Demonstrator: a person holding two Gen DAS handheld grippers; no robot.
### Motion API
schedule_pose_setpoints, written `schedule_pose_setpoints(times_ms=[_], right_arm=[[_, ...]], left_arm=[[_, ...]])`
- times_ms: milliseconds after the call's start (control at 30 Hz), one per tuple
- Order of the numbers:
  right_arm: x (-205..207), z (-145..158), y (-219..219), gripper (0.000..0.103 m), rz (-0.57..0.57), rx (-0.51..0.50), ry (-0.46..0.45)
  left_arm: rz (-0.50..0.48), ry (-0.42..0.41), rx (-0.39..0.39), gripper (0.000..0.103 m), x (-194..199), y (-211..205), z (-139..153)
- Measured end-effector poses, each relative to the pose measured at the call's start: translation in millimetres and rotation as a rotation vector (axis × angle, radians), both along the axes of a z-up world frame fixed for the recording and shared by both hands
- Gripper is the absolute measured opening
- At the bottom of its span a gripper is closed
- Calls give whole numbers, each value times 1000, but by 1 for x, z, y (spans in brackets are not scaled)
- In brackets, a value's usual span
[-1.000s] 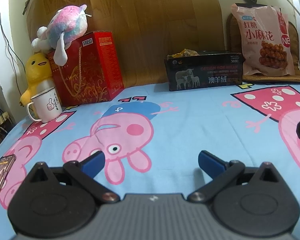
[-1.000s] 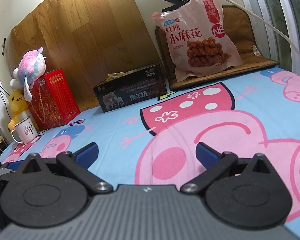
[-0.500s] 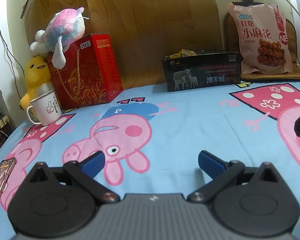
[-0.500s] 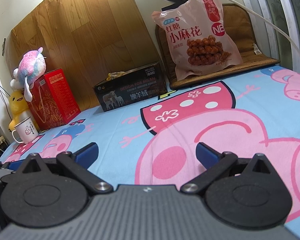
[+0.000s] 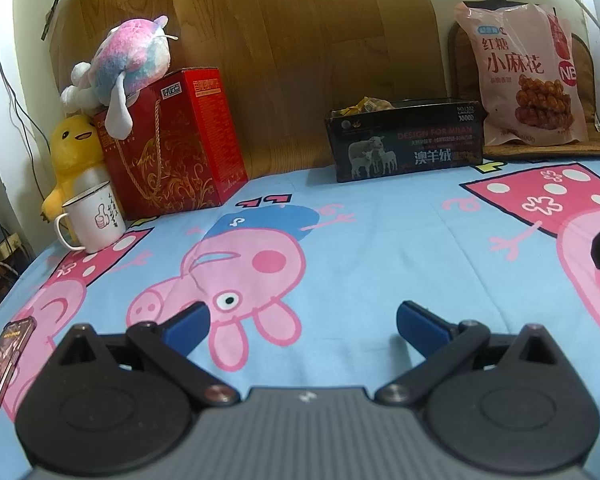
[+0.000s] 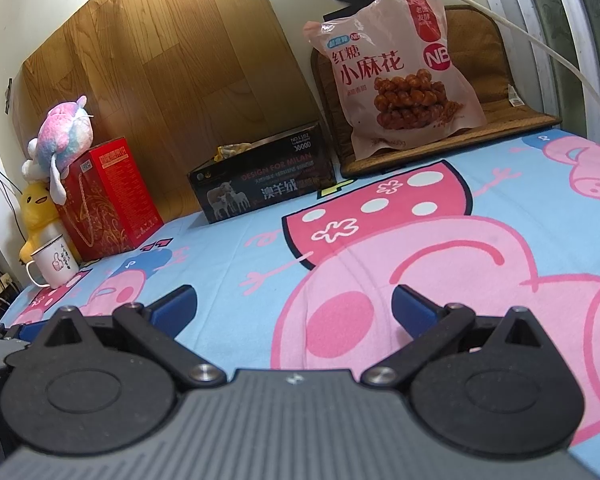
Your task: Organize snacks
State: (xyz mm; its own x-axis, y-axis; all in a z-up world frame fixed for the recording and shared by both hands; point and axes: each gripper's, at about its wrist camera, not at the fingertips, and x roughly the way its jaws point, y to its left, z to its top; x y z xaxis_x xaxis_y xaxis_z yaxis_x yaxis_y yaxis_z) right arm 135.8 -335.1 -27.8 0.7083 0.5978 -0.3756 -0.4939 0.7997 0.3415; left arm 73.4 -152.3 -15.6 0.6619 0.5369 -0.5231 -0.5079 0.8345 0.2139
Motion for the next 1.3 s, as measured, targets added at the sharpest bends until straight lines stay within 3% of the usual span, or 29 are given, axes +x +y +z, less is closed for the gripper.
schedule_pose_setpoints(times_ms=[1300], right_arm=[[-1,0,-2,103,-3,11,3]], left_arm=[[-8,4,12,103,0,-2,0]])
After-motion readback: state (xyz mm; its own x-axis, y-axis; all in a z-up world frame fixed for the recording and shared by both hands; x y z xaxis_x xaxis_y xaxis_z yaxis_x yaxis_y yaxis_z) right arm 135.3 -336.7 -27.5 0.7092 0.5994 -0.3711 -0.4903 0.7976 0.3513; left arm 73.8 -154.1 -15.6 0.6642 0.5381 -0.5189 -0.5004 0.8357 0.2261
